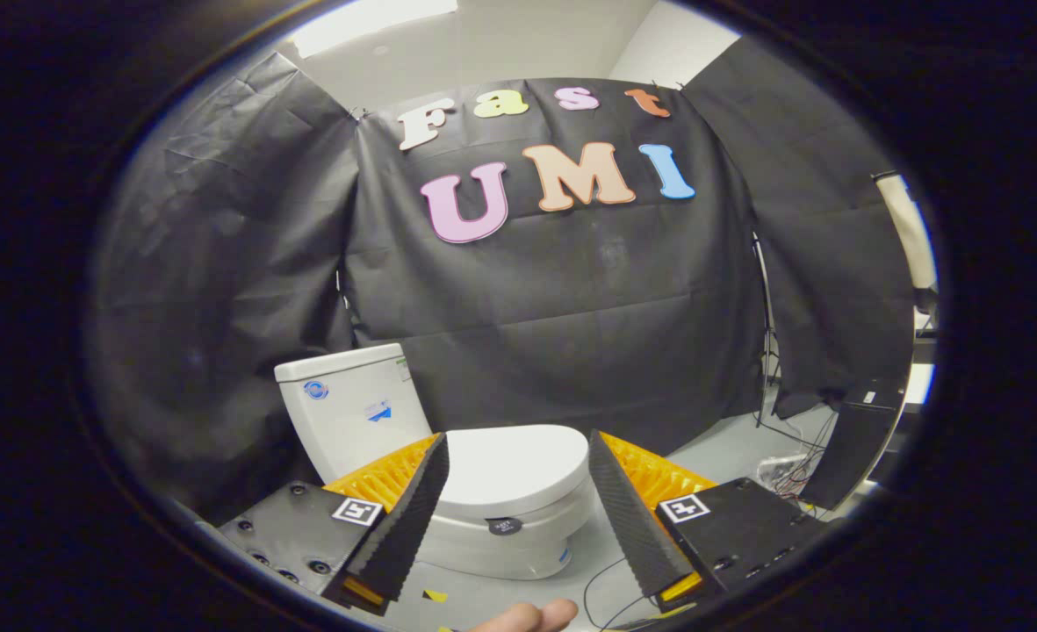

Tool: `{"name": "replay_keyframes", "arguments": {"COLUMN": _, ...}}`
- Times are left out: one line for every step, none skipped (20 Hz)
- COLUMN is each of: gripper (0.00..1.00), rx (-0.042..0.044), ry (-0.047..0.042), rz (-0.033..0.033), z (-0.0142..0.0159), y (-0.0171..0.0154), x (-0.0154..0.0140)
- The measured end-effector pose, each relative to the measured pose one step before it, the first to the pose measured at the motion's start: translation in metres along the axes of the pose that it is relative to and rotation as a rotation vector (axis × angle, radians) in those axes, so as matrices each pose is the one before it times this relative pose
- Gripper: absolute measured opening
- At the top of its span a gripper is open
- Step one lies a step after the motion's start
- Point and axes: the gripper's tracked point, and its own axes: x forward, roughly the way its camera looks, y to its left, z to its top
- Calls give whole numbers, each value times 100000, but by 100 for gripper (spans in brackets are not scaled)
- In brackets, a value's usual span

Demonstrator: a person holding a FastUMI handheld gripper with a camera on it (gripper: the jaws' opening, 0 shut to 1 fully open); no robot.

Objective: Open the toilet lid.

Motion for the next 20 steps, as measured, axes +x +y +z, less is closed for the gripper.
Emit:
{"name": "replay_keyframes", "arguments": {"gripper": 99, "rx": -635, "ry": 199, "rz": -152, "z": 69, "y": -36, "x": -161}}
{"name": "replay_keyframes", "arguments": {"gripper": 99, "rx": -501, "ry": 267, "rz": 597, "z": 29, "y": 151, "x": -187}}
{"name": "replay_keyframes", "arguments": {"gripper": 99, "rx": -524, "ry": 587, "rz": -94, "z": -111, "y": 0, "x": -46}}
{"name": "replay_keyframes", "arguments": {"gripper": 98, "rx": -782, "ry": 868, "rz": -366, "z": -193, "y": -136, "x": -66}}
{"name": "replay_keyframes", "arguments": {"gripper": 99, "rx": -842, "ry": 932, "rz": -375, "z": -291, "y": -164, "x": -3}}
{"name": "replay_keyframes", "arguments": {"gripper": 99, "rx": -635, "ry": 749, "rz": -289, "z": -311, "y": 5, "x": -99}}
{"name": "replay_keyframes", "arguments": {"gripper": 99, "rx": -253, "ry": 630, "rz": 177, "z": -200, "y": 135, "x": 90}}
{"name": "replay_keyframes", "arguments": {"gripper": 99, "rx": -371, "ry": 611, "rz": -47, "z": -148, "y": 210, "x": 128}}
{"name": "replay_keyframes", "arguments": {"gripper": 99, "rx": -515, "ry": 617, "rz": 50, "z": -272, "y": 185, "x": 180}}
{"name": "replay_keyframes", "arguments": {"gripper": 99, "rx": -344, "ry": 1038, "rz": 251, "z": -294, "y": 223, "x": 211}}
{"name": "replay_keyframes", "arguments": {"gripper": 99, "rx": -302, "ry": 708, "rz": 466, "z": -320, "y": 297, "x": 264}}
{"name": "replay_keyframes", "arguments": {"gripper": 99, "rx": -368, "ry": 260, "rz": 626, "z": -65, "y": 359, "x": 226}}
{"name": "replay_keyframes", "arguments": {"gripper": 99, "rx": -514, "ry": -222, "rz": 791, "z": 78, "y": 395, "x": 419}}
{"name": "replay_keyframes", "arguments": {"gripper": 99, "rx": -433, "ry": 387, "rz": 815, "z": 88, "y": 271, "x": 427}}
{"name": "replay_keyframes", "arguments": {"gripper": 99, "rx": 447, "ry": 264, "rz": 143, "z": -3, "y": 81, "x": 701}}
{"name": "replay_keyframes", "arguments": {"gripper": 99, "rx": 1063, "ry": 1026, "rz": -296, "z": 107, "y": -103, "x": 665}}
{"name": "replay_keyframes", "arguments": {"gripper": 99, "rx": 1089, "ry": 351, "rz": -24, "z": 174, "y": 145, "x": 774}}
{"name": "replay_keyframes", "arguments": {"gripper": 99, "rx": 911, "ry": -1254, "rz": -463, "z": 769, "y": 205, "x": 677}}
{"name": "replay_keyframes", "arguments": {"gripper": 99, "rx": 1210, "ry": -1450, "rz": -1532, "z": 635, "y": -28, "x": 738}}
{"name": "replay_keyframes", "arguments": {"gripper": 99, "rx": 1338, "ry": -865, "rz": -1599, "z": 269, "y": -74, "x": 826}}
